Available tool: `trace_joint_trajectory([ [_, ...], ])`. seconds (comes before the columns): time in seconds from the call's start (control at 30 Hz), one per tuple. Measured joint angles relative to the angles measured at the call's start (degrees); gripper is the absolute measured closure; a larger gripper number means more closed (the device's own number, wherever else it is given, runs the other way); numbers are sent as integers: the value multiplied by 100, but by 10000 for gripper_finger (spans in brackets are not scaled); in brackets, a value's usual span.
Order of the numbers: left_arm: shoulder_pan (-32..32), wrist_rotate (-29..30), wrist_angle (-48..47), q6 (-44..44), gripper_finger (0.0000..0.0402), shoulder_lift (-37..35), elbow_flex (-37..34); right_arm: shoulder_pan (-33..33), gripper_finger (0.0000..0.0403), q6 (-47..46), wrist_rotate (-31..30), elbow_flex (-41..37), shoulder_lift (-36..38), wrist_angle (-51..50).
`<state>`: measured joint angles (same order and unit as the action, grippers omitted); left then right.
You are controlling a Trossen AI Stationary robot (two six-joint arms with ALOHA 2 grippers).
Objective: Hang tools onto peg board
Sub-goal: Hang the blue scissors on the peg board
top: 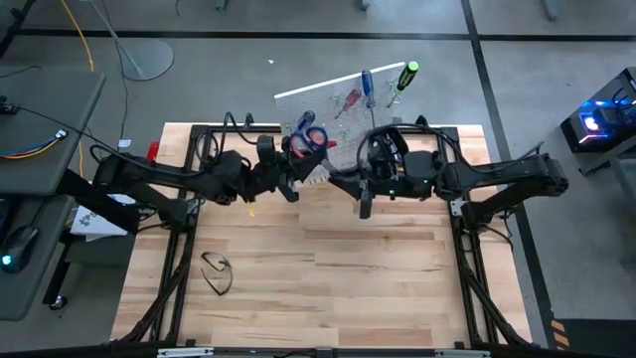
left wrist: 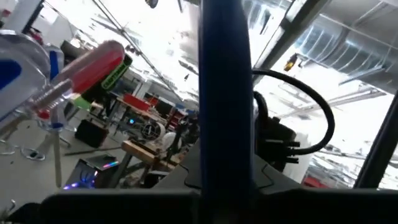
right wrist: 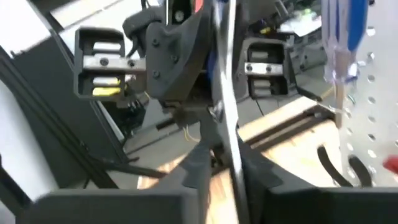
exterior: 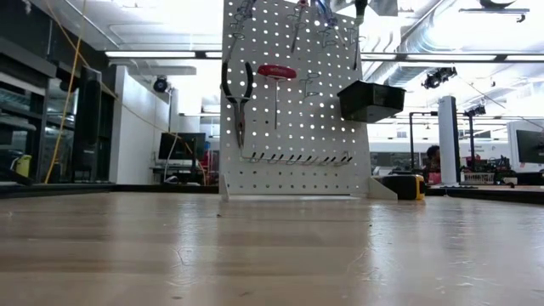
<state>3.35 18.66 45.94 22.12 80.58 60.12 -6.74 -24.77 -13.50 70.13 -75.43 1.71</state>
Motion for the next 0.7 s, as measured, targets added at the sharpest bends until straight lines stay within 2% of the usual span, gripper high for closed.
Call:
trace_joint_trajectory([
  [0.07, 1, -112, -180, -4, 376, -38, 0, -2, 317, -28, 12, 0, 89, -266],
  [0.2, 3, -436, -1357, -45, 376, -328, -3, -30, 247, -232, 20, 0, 403, -935],
  [0.33, 34, -659, -2257, -488, 376, -537, -3, -43, 201, -283, -6, 2, 665, -1116],
  [0.57, 79, -678, -2394, -839, 376, -401, 139, -38, 188, -184, -26, 9, 614, -427],
  [0.7, 79, -986, -2558, -1029, 376, -97, 511, -38, 187, 58, -140, 9, 406, -371],
])
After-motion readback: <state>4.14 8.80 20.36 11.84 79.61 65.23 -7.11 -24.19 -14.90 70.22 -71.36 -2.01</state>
